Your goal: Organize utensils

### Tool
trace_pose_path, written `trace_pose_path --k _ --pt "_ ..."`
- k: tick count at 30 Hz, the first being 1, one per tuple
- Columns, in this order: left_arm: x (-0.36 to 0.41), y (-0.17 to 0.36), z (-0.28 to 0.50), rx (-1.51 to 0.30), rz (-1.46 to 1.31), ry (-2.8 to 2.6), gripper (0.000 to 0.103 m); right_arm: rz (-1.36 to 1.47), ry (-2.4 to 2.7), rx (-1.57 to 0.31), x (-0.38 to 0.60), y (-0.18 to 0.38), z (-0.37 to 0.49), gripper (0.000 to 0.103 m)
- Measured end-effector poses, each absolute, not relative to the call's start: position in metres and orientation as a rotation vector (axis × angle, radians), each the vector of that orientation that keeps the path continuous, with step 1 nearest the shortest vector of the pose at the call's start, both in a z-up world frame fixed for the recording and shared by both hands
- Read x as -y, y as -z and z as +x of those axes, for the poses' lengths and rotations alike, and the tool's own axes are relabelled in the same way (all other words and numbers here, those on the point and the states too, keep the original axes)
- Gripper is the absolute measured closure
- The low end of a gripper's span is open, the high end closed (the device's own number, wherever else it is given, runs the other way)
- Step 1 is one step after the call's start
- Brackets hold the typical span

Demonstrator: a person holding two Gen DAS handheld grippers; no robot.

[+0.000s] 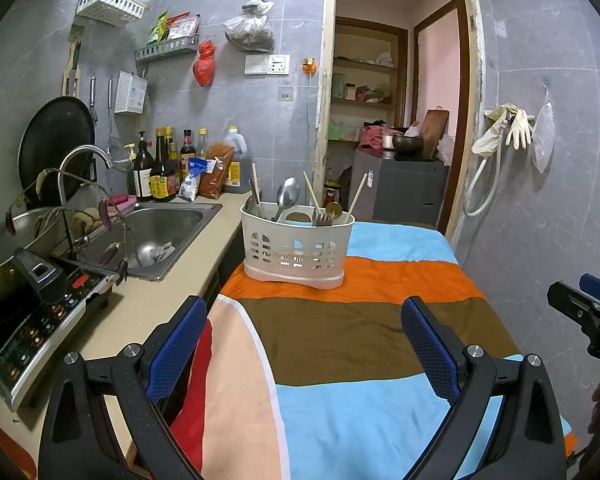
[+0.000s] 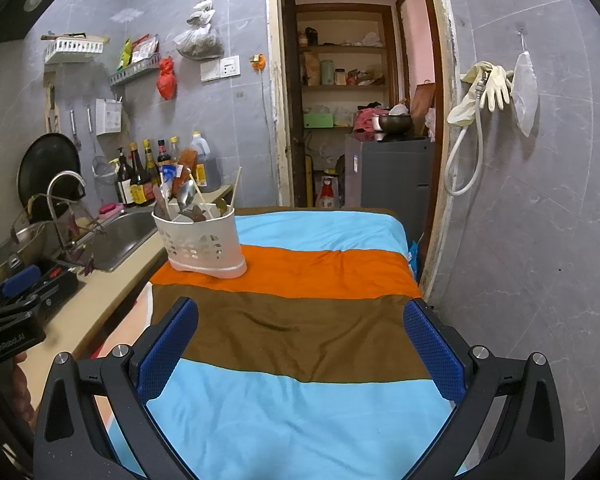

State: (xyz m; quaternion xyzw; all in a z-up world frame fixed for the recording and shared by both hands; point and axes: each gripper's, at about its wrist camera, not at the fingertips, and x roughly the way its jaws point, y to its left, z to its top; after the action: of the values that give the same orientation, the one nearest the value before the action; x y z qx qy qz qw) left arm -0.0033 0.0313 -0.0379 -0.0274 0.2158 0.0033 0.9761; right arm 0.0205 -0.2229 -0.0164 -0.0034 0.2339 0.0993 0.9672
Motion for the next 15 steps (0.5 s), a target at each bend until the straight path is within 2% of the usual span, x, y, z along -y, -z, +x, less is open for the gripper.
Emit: trace_pose_path --k 15 --pt "-0.0316 0.0365 -0.0093 -0.408 -0.033 -0.042 0.008 -0.006 -0.201 -0.477 0.2203 0.0157 0.0205 0.000"
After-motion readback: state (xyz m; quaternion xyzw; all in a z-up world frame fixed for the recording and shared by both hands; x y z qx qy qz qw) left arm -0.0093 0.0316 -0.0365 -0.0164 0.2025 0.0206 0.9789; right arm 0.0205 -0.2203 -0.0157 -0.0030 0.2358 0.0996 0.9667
